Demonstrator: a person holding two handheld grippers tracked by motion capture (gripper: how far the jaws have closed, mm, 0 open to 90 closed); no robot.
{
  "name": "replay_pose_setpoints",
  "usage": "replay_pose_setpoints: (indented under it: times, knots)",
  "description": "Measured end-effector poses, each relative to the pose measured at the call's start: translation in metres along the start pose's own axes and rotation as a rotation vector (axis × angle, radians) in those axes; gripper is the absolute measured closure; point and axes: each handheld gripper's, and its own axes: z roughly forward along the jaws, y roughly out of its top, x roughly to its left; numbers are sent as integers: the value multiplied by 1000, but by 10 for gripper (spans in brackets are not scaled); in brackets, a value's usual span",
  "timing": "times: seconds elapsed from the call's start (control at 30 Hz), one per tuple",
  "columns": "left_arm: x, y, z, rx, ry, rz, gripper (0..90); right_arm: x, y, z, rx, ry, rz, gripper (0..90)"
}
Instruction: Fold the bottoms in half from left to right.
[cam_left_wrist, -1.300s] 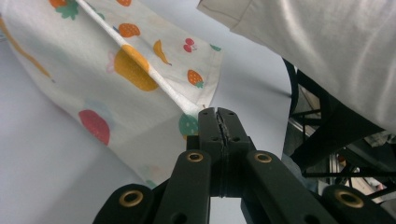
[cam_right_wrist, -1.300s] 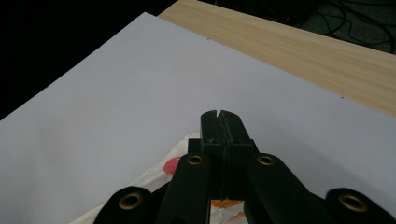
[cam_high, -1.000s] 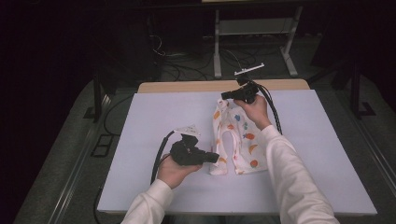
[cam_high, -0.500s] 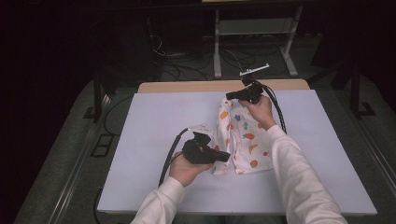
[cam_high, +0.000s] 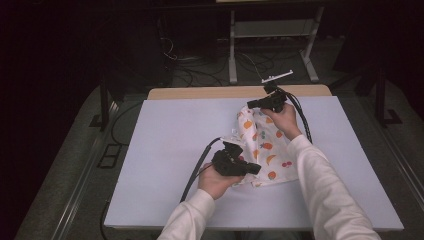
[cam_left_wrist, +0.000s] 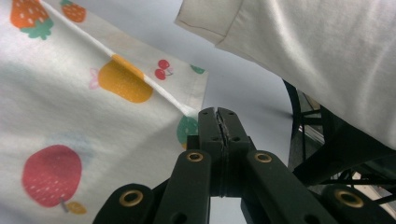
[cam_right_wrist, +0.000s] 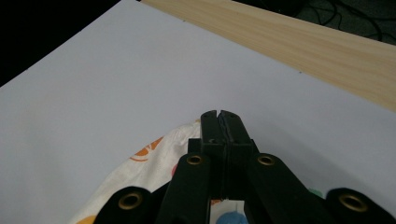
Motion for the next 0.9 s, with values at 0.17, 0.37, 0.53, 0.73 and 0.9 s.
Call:
replay_pose_setpoints:
  times: [0.17, 0.37, 0.53, 0.73, 0.9]
  knots:
    - [-1, 4, 15, 12, -15, 2, 891, -6, -6, 1, 22, -16, -6, 884]
    - [1, 7, 29, 19, -23, 2, 891, -13, -10, 0, 29, -9, -3, 884]
    - [3, 9, 40, 17, -31, -4, 891, -19, -12, -5, 25, -11, 10, 884]
    - [7, 13, 53, 27, -34, -6, 891, -24, -13, -8, 28, -15, 13, 885]
    - [9, 16, 65, 37, -33, -12, 891, -27, -15, -6, 38, -20, 10, 885]
